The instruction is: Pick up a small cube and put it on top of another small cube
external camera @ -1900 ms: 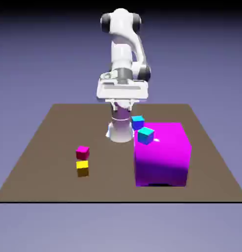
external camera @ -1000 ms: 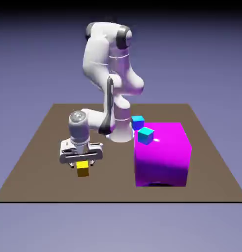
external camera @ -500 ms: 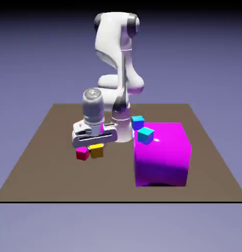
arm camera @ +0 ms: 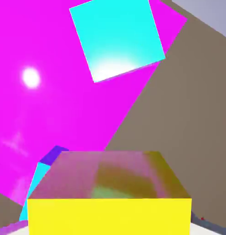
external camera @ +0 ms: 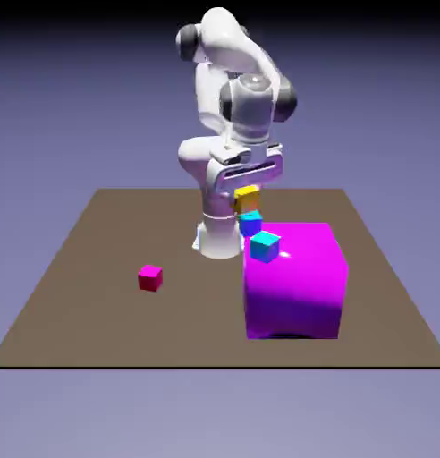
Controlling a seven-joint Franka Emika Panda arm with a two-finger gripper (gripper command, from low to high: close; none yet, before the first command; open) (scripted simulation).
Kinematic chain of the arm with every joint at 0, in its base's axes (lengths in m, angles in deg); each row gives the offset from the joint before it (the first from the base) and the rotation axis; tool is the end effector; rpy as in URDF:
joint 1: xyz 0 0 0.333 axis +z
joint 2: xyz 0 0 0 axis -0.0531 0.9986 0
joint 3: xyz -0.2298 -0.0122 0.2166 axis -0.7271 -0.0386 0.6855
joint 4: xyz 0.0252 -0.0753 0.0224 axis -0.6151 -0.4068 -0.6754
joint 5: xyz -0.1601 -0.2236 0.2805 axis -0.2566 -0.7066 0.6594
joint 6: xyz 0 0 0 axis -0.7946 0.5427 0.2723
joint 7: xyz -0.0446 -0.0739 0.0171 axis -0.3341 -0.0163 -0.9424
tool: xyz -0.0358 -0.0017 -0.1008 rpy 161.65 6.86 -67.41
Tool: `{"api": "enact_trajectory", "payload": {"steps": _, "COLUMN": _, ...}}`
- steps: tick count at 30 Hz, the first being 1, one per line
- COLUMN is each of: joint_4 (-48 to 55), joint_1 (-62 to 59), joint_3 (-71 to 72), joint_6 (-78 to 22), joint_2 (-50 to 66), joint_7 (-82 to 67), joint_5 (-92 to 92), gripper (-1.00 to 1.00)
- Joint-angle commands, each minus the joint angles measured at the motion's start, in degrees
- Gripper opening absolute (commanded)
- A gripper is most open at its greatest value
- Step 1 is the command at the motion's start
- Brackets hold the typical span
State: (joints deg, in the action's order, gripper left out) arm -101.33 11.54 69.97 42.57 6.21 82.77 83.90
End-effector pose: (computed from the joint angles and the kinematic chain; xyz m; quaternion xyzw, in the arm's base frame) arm 0.3067 0.0890 0.4610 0.9934 -0.0876 -0.0583 0.0458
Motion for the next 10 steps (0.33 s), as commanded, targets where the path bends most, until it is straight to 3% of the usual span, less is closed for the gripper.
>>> {"api": "enact_trajectory", "payload": {"steps": 1, "joint_4": 0.0, "joint_1": 0.5, "joint_3": 0.3, "joint_6": -0.9, "joint_2": -0.9, "joint_7": 0.3, "joint_5": 0.0, "gripper": -1.00}}
{"api": "enact_trajectory", "payload": {"steps": 7, "joint_4": -9.4, "joint_1": 0.4, "joint_3": 0.2, "joint_6": 10.0, "joint_2": 0.6, "joint_7": 0.4, "joint_5": -0.2, "gripper": -1.00}}
{"api": "enact_trajectory", "payload": {"steps": 8, "joint_4": -9.4, "joint_1": 0.4, "joint_3": 0.2, "joint_6": 10.0, "joint_2": 0.6, "joint_7": 0.4, "joint_5": -0.2, "gripper": 1.00}}
{"api": "enact_trajectory", "payload": {"steps": 10, "joint_4": -7.3, "joint_1": 0.4, "joint_3": 0.2, "joint_6": 7.6, "joint_2": 0.3, "joint_7": 0.4, "joint_5": -0.2, "gripper": 1.00}}
